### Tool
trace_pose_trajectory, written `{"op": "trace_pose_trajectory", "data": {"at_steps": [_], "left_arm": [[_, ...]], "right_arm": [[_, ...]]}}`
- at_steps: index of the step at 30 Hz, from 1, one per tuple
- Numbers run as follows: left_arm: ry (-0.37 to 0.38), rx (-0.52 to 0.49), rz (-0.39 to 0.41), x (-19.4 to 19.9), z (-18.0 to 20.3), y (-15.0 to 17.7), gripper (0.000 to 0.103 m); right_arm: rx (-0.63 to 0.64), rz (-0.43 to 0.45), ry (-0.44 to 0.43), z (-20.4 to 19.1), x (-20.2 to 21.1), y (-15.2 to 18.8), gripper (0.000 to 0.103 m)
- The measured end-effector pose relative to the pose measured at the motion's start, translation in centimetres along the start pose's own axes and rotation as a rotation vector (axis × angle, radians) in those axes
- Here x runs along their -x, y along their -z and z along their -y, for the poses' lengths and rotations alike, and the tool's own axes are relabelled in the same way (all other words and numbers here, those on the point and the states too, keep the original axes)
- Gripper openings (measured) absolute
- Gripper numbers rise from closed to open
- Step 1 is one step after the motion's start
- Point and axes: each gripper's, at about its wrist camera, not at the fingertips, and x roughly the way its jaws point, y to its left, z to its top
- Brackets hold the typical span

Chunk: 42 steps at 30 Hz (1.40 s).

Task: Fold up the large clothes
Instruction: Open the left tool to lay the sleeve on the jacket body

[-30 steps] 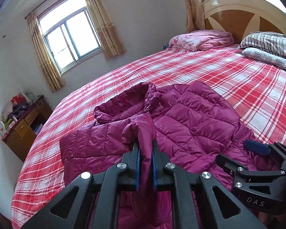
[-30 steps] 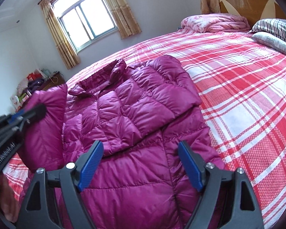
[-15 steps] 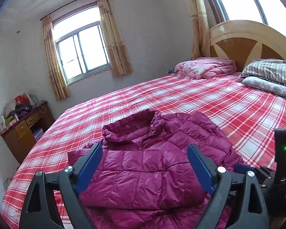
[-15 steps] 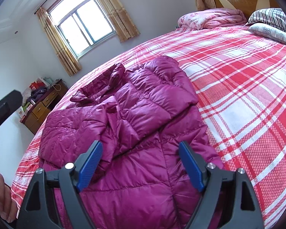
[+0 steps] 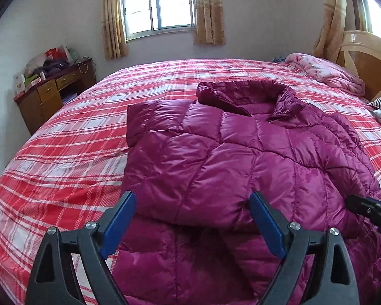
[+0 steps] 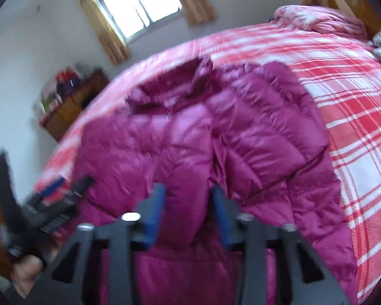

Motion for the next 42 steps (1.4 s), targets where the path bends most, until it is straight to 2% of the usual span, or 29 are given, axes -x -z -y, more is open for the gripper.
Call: {"op": "trace_pose_trajectory", "data": {"at_steps": [4, 7, 8, 9, 11, 13, 16, 18, 19, 21, 24, 26, 28, 34, 42], "left_arm": [[-0.010, 0.014, 0.045, 1.3, -1.8, -0.2, 0.091], [-0.013, 0.064, 0.059, 1.6, -3.4, -1.5, 0.091], [-0.006, 0.083, 0.057, 1.4, -3.9, -2.2, 0.091], [0.000, 0.105, 0.060, 1.4, -4.5, -3.0, 0.091], [0.013, 0.152, 0.081, 1.4, -5.7, -4.3, 0.091], [0.008, 0.179, 0.101, 1.1, -6.2, -5.7, 0.091], [0.025, 0.179, 0.098, 0.1, -5.5, -7.0, 0.091], [0.061, 0.171, 0.077, -1.0, -4.4, -7.5, 0.091], [0.077, 0.155, 0.053, -1.9, -3.7, -7.6, 0.091], [0.046, 0.127, 0.008, -3.8, -2.6, -7.4, 0.091], [-0.011, 0.098, -0.081, -7.2, -2.2, -6.4, 0.091], [-0.018, 0.112, -0.125, -8.9, -2.6, -5.7, 0.091], [0.007, 0.139, -0.168, -10.2, -3.1, -4.8, 0.091], [0.054, 0.190, -0.232, -11.6, -3.9, -3.8, 0.094], [0.017, 0.151, -0.239, -11.3, -2.8, -3.8, 0.096]], "right_arm": [[0.015, -0.002, 0.012, 0.4, 0.5, 1.1, 0.021], [0.070, -0.011, 0.041, 0.0, 0.8, 1.2, 0.023], [0.069, -0.001, 0.071, 0.0, 1.3, 1.0, 0.036], [0.059, 0.016, 0.104, 0.1, 1.9, 0.8, 0.055], [0.042, 0.096, 0.120, 0.3, 3.9, 0.3, 0.061], [0.055, 0.165, 0.131, -0.4, 5.5, -0.6, 0.061], [0.076, 0.197, 0.074, -1.4, 5.5, -1.9, 0.055], [0.096, 0.161, 0.047, -1.8, 3.6, -2.8, 0.036], [0.096, 0.134, 0.030, -1.8, 2.3, -3.0, 0.035], [0.103, 0.076, 0.039, -1.6, 0.0, -3.1, 0.035], [0.135, 0.044, 0.068, -1.6, -1.5, -2.2, 0.035], [0.154, 0.032, 0.075, -1.5, -2.1, -1.5, 0.035], [0.160, 0.026, 0.078, -1.6, -2.2, -1.1, 0.035], [0.177, 0.015, 0.107, -2.0, -2.4, -0.8, 0.035], [0.210, 0.012, 0.153, -2.7, -2.7, -0.6, 0.035]]}}
